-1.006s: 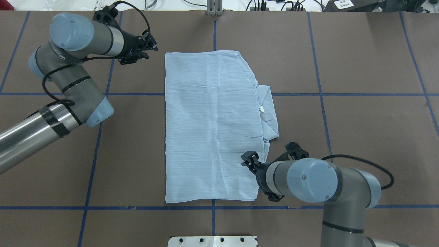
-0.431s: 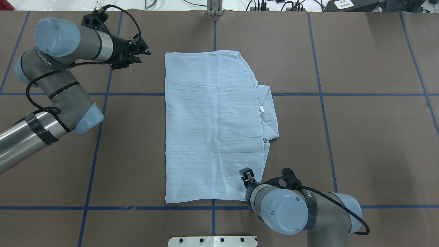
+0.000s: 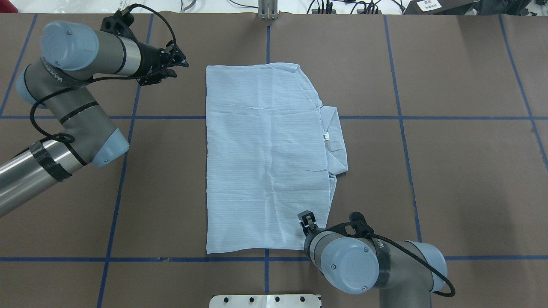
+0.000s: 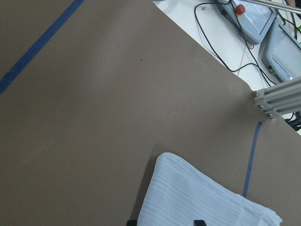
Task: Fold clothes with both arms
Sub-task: 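Move the right gripper to the shirt's near corner by the collar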
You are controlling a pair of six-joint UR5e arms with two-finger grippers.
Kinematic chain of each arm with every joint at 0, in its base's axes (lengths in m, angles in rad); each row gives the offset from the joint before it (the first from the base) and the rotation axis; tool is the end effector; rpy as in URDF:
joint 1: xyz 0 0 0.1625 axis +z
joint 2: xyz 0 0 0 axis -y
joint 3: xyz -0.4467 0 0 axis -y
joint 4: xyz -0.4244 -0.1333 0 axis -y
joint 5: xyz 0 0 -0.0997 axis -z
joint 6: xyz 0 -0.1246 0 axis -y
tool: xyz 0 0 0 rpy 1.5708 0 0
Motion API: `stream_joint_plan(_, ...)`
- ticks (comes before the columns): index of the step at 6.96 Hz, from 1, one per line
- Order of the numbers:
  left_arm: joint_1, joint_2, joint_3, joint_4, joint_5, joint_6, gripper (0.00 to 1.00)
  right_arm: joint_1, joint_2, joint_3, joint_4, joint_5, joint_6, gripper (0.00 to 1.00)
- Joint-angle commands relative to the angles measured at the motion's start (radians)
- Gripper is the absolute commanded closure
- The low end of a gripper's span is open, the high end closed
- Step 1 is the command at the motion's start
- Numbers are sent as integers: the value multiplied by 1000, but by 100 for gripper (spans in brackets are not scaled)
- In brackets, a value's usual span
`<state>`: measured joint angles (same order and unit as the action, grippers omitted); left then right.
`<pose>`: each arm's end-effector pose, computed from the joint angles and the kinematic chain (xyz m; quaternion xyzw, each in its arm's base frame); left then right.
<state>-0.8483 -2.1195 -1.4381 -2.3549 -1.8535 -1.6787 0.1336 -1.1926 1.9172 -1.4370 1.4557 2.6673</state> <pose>0.4345 -0.6419 0.3225 0.0939 0.5632 -0.3053 0.7621 -0.6162 -0.2318 0.3018 -0.1460 -0.3924 0.5433 0.7276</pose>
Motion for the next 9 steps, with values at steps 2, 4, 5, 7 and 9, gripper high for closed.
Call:
stream_joint_plan(2,2,13,-18,0,4,-1,50,0,2,2,-3,8,2,10)
stream_joint_plan(4,3,13,-18,0,4,-1,50,0,2,0,-3,8,0,44)
stream_joint_plan(5,3,13,-21,0,4,-1,50,-5,1,0,-3,9,2,74)
stream_joint_plan(7,3,15,-27,2,4,-4,50,-5,1,3,-3,9,-1,100)
stream_joint_plan(9,5,13,-36,2,2,-10,50,-5,7,6,-2,22,-3,100)
